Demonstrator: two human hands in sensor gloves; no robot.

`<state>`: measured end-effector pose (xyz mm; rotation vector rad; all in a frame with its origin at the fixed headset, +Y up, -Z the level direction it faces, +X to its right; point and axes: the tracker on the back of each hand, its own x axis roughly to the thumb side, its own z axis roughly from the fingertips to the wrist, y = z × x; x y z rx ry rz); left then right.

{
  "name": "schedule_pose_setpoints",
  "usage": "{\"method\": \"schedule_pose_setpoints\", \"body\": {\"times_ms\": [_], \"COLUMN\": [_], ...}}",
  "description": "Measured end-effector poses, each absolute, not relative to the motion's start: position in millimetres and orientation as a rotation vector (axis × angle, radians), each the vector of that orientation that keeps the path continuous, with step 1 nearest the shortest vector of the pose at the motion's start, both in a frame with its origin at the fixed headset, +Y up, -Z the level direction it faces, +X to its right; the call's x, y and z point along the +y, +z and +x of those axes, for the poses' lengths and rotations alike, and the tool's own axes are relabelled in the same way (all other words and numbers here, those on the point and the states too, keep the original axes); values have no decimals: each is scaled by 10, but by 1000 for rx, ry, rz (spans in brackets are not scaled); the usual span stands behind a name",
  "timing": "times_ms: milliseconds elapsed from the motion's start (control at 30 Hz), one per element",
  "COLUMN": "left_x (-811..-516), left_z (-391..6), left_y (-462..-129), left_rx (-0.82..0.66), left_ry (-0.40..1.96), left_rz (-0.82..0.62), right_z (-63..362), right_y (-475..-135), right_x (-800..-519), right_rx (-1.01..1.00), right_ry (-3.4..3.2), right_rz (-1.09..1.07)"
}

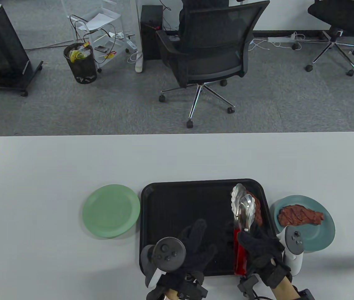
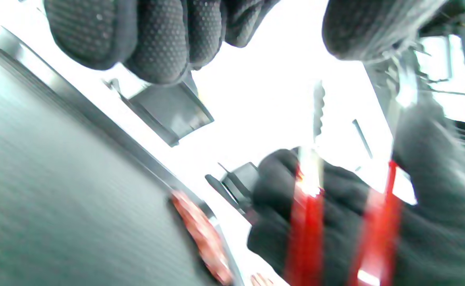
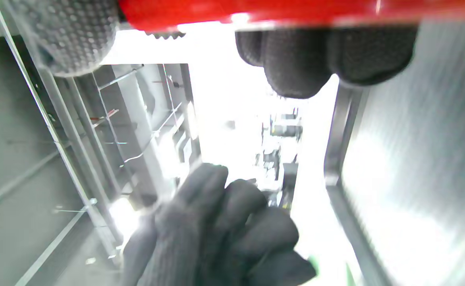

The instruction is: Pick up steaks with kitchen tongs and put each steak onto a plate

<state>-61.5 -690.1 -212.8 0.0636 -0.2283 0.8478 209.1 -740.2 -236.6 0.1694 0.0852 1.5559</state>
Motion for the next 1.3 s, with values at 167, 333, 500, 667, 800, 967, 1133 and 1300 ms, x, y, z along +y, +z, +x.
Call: {"method": "schedule_pose_setpoints", "body": {"times_ms": [167, 333, 500, 667, 800, 967, 1133, 1300], "left_x": [-7027, -7131, -7188, -7238, -7236, -7084, -6980, -7086], "left_z": [-894, -981, -998, -1022, -1094, -1458, -2041, -2627], "left_y": [-2219, -2267, -2294, -2314, -2340, -2464, -2572, -2657], "left_rx": [-14, 51, 64, 81, 127, 277, 446, 611], "left_ry": [741, 641, 641, 639, 648, 638, 478, 343], "left_rz": [42, -8, -33, -53, -52, 46, 90, 47], "right_z": [2258, 2205, 2138, 2093, 2076, 2066, 2049, 2042], "right_y": [-2360, -2364, -2379, -2357, -2345, -2355, -2382, -2418], "right_x": [-7292, -7311, -7396, -7417, -7420, -7428, -7452, -7469], "right_rx": [19, 29, 45, 52, 55, 70, 106, 131], "right_ry": [2077, 2567, 2619, 2662, 2685, 2691, 2703, 2719], "right_rz": [59, 74, 97, 137, 153, 158, 153, 125]}}
